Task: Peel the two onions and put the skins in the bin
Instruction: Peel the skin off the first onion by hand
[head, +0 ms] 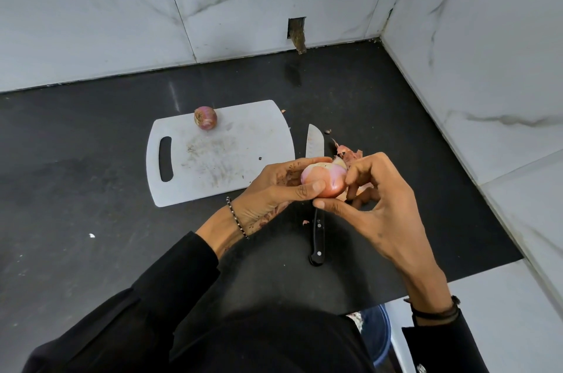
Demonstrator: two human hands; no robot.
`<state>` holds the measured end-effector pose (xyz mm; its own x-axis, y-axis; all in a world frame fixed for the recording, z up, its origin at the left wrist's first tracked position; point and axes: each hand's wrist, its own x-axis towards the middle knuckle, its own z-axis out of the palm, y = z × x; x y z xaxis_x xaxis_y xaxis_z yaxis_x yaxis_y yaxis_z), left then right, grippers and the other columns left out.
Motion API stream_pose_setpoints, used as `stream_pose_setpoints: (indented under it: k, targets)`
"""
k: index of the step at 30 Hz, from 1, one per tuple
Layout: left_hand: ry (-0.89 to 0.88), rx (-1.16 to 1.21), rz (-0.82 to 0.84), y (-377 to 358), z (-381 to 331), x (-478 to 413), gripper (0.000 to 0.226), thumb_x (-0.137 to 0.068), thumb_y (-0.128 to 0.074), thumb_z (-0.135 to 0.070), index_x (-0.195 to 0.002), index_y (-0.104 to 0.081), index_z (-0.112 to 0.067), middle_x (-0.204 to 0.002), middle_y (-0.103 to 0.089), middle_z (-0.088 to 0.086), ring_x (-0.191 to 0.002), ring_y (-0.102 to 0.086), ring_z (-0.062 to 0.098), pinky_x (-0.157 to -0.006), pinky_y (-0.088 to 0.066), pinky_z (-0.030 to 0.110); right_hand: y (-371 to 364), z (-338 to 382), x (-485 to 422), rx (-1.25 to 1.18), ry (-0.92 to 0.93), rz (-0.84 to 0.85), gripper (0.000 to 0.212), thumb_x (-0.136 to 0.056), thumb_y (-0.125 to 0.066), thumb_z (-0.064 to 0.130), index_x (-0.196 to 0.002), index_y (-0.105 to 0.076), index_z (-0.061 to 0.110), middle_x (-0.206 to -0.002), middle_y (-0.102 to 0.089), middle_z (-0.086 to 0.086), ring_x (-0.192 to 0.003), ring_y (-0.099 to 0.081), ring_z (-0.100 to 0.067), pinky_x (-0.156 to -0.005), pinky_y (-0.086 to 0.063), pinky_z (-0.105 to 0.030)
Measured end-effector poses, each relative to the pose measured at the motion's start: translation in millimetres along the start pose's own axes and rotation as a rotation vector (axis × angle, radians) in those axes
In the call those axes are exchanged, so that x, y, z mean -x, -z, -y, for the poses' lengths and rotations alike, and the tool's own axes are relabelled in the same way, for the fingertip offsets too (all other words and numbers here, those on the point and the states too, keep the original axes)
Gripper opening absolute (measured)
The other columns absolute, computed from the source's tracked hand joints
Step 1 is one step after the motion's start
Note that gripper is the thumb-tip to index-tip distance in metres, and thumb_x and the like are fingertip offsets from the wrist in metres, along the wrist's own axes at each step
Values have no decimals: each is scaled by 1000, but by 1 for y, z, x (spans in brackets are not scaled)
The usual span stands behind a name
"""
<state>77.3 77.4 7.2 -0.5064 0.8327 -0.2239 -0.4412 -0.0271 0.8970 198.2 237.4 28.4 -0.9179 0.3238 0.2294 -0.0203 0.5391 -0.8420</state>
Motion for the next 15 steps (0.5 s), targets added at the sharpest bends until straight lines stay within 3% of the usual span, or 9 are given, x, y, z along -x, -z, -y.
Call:
stream_pose_setpoints:
  k: [6,10,15]
  targets:
    - [-38,-40,-20,2,1,1,65,-75,-74,-14,-136,-54,-6,-134,-59,11,-124,-58,28,-101,-50,41,-1,0,3,-5,-34,-25,63,-68,-84,61,-116,-54,33,-116,-57,12,-93,-61,-15,-63,-57,-29]
    - [-49,-43,-8,4,2,3,62,-77,-71,-2,-136,-53,-6,-136,-58,10,-125,-57,27,-101,-50,43,-4,2,7,-53,-38,-31,55,-68,-82,57,-111,-57,33,-116,-56,9,-93,-61,-16,-59,-57,-31]
    - [-38,-59,-2,5,1,4,63,-77,-72,-6,-138,-52,-6,-137,-57,11,-125,-57,28,-103,-48,46,-6,4,8,-159,-77,-29,52,-65,-85,53,-103,-59,29,-114,-57,6,-94,-62,-19,-60,-58,-29]
